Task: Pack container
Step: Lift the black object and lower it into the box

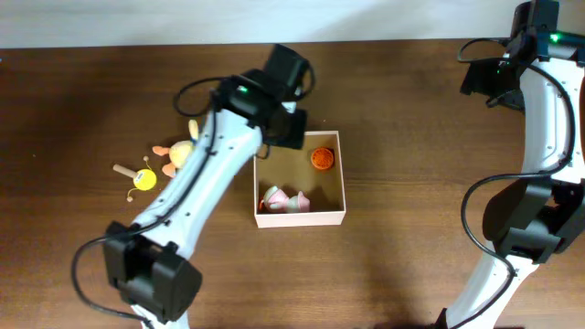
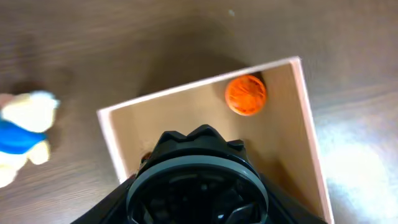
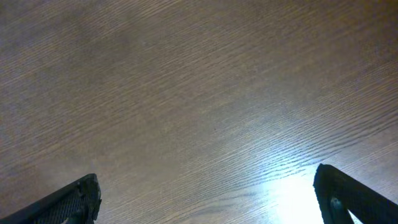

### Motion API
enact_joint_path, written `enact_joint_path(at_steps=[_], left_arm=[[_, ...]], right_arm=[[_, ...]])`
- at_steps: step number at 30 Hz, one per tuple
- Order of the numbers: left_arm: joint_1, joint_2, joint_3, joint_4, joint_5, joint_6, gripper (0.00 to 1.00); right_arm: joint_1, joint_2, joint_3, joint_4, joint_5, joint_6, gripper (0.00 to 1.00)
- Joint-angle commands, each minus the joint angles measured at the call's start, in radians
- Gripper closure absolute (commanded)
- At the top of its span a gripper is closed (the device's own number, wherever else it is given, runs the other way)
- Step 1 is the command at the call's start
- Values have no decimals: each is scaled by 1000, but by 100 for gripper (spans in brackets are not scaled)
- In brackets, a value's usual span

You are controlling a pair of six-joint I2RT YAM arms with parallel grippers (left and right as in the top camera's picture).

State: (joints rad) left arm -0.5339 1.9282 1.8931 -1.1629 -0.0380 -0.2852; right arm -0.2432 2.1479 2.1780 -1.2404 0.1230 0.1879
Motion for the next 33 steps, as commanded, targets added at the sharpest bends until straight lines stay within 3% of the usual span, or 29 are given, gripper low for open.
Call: enact_joint_path(at_steps=[1,11,33], left_arm=[[-28,97,-10,-7,-37,-2,61],[-38,266,-10,-8,-37,-2,66],[-38,348,-10,84,-28,-2,66]], right_arm=[[1,-14,-2,0,1,12,1],[1,-14,-2,0,1,12,1],[1,-14,-2,0,1,12,1]])
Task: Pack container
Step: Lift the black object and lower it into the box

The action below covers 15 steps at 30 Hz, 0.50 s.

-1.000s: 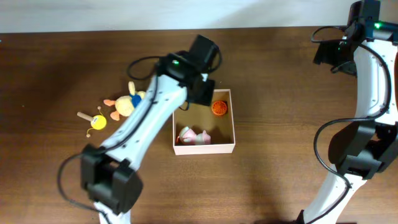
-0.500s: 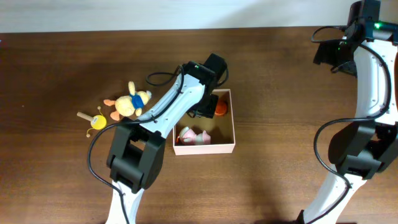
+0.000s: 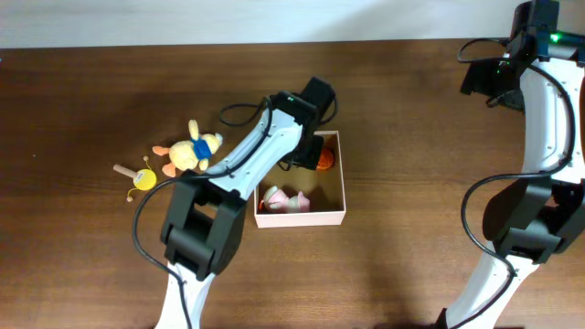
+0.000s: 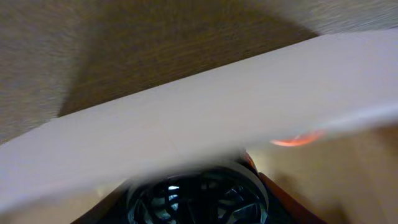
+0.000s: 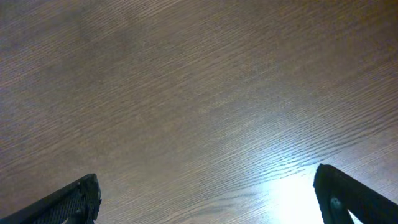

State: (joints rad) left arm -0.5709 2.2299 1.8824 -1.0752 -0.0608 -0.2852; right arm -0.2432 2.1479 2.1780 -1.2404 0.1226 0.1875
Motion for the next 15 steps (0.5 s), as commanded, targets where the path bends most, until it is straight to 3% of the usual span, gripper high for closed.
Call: enact_joint_path(at_steps=[1,7,9,15], left_arm=[[-1,53,1,-6,-5,-2,65],[-1,53,1,-5,-7,-2,65],[-1,53,1,-5,-7,-2,50],[-1,53,1,-14,-7,-2,28]], right_arm=[[1,-14,-2,0,2,13,1],[1,-14,-2,0,2,13,1],[1,-14,-2,0,2,13,1],[1,-14,-2,0,2,13,1]])
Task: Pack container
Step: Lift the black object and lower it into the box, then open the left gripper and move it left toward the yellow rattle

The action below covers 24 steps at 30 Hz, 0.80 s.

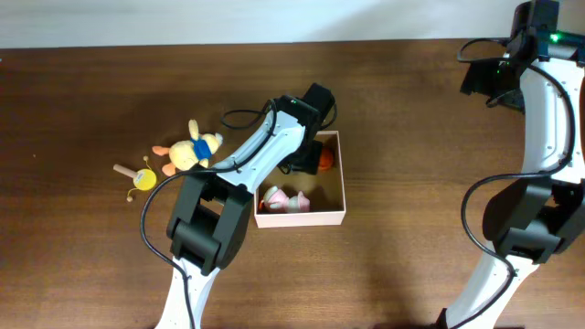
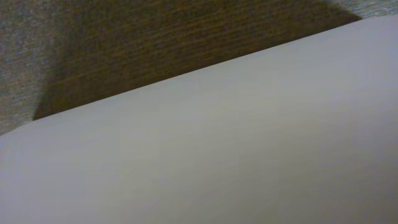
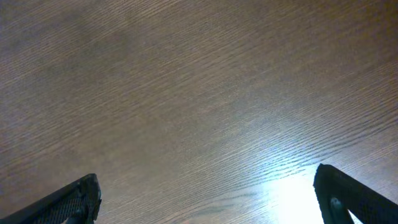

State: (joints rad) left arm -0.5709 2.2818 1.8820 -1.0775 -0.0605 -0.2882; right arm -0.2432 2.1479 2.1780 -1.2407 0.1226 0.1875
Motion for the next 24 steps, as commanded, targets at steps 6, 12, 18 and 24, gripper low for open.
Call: enact_joint_path(at_steps=[6,12,18,24], left_arm=[[-1,2,2,-17,-7,1,23],[-1,0,56,-94,-7,1,24],[-1,-3,250,-204,-8,2,27],[1,-3,477,-282,-22,47,26]], right_arm=[[1,-14,-2,0,2,13,1],[1,-14,-2,0,2,13,1],[1,-14,-2,0,2,13,1],[1,-14,-2,0,2,13,1]])
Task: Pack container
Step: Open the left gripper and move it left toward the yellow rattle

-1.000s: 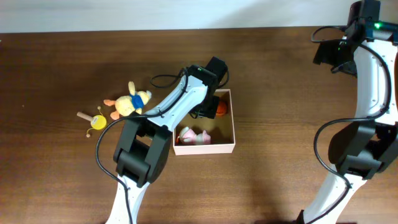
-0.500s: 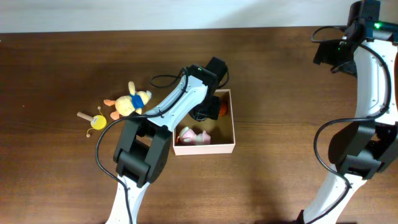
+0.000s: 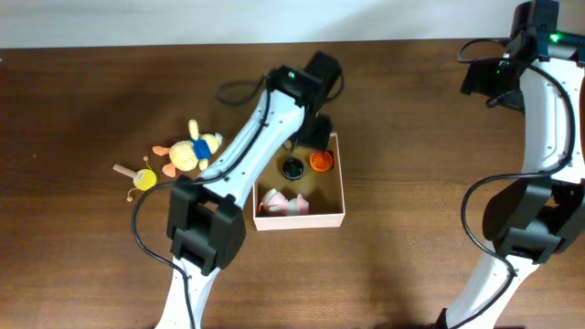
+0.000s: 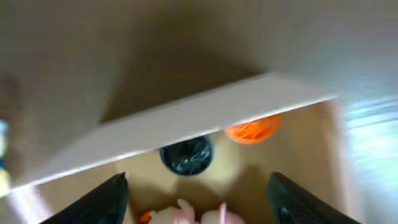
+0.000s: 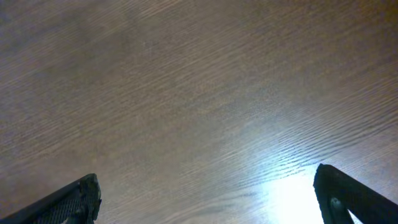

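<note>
The pink-walled cardboard box sits mid-table. In it lie an orange ball, a black round object beside it, and a pink toy at the front. My left gripper hangs open above the box's back wall, holding nothing. My right gripper is open over bare wood at the far right. A yellow plush with a blue shirt and a yellow toy on a stick lie left of the box.
The dark wooden table stretches around the box. The left arm's white links cross between the plush and the box. The right arm stands along the right edge.
My left gripper was low inside the box with its camera against the wall. It is now open and higher, and the black round object lies in the box beside the orange ball.
First my left gripper held the black round object above the box with the ball and pink toy in it. Then it was down at the box's back wall, then deeper inside. Now the object rests in the box and the gripper is open. The right arm stayed still.
</note>
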### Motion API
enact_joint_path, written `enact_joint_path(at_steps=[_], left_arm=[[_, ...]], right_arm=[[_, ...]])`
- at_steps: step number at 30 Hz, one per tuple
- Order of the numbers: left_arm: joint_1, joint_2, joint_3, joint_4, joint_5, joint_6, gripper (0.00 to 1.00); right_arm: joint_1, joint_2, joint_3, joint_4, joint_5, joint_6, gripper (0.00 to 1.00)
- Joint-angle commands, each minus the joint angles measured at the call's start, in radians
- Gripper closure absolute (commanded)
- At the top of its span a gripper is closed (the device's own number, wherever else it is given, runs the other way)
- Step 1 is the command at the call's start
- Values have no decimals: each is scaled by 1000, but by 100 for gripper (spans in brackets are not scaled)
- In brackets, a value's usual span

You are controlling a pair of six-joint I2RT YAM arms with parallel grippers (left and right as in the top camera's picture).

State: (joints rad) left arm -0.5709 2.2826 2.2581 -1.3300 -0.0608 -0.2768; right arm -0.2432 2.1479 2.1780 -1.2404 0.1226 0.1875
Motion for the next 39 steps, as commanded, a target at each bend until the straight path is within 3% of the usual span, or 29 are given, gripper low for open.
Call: enact_joint_path(at_steps=[1,6,13,17,26,32,39], left_arm=[[5,-3,131,-44,-45,35,26],[78,-3,229,-86,-141,6,24],[285,-3,242,-165,-138,-101,25],[381,-3,242,-205,-139,-104,24],[510,1,241,-202,-146,128,21],[592,7,183,-254,-153,-126,21],[652,7,51,-214,-153,-222,21]], right_arm=[[1,-14,-2,0,2,13,1],[1,-14,-2,0,2,13,1],[1,-14,-2,0,2,13,1],[1,-14,-2,0,2,13,1],[1,-14,-2,0,2,13,1],[1,-14,-2,0,2,13,1],[1,-14,-2,0,2,13,1]])
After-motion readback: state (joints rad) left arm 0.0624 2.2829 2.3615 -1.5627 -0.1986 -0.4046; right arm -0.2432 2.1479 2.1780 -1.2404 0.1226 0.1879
